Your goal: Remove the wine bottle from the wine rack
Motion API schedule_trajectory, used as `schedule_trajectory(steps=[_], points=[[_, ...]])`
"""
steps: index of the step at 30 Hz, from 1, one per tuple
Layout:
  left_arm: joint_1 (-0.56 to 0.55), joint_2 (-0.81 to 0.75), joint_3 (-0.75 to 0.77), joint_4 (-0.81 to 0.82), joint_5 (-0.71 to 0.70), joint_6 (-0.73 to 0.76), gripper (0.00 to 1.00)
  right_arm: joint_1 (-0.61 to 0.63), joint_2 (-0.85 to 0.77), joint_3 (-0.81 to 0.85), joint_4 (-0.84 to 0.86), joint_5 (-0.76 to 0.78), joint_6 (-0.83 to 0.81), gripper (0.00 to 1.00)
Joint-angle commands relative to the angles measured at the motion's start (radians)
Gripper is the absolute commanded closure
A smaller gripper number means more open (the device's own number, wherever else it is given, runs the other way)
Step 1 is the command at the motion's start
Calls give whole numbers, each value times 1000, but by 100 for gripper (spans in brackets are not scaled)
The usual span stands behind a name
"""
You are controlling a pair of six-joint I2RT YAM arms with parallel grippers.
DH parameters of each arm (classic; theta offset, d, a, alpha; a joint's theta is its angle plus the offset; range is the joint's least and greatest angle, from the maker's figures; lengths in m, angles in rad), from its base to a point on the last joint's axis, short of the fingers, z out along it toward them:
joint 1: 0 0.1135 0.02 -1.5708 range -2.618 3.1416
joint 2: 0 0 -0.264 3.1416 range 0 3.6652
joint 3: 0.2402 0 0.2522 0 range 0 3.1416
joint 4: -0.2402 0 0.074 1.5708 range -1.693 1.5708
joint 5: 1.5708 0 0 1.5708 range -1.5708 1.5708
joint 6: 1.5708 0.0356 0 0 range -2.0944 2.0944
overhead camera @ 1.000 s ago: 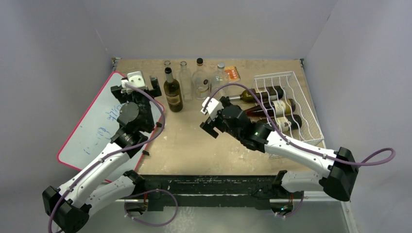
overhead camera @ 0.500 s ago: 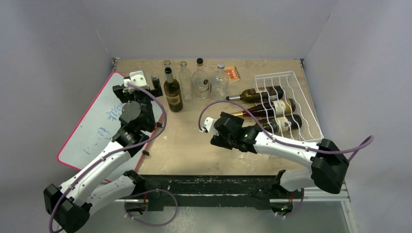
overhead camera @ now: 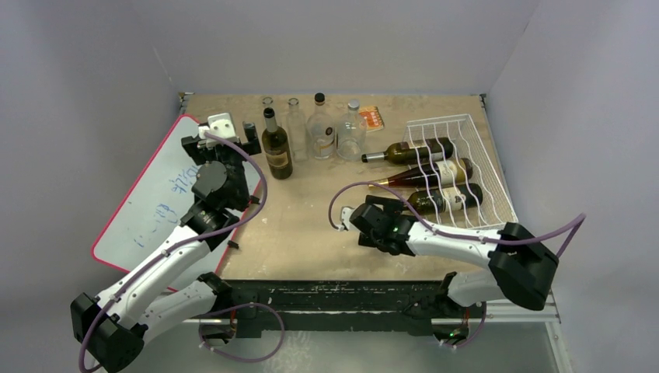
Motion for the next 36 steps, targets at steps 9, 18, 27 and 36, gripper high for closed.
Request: schedule_trajectory(steps=[9,18,27,36], points=[[-17,4,26,19,-6,-16,0,-112,255,62,88,240,-10,0],[-18,0,26,20,6,-26,0,-179,346,85,174,280,-33,0],[-19,-3,26,19,12,-29,0,-174,318,96,199,260,-71,36],[-19,12,27,17,13,-31,0,-140,267,86,219,279,-101,61]])
